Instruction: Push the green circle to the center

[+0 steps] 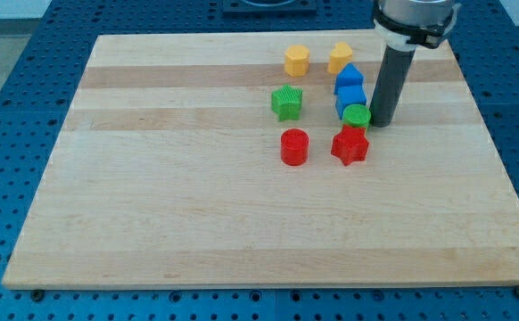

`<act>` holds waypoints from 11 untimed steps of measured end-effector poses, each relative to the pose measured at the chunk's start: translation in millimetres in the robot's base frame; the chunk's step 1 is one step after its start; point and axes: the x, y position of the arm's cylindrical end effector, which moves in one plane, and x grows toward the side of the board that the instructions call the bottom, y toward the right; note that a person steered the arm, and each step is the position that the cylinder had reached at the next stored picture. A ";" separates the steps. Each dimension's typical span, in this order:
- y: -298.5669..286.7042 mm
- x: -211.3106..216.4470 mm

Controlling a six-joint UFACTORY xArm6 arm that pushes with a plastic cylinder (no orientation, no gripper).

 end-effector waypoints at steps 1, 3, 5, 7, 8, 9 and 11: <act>35.9 -0.9; 93.8 12.0; 104.9 12.0; 90.9 12.0; 87.6 12.0; 90.9 12.0; 91.4 12.0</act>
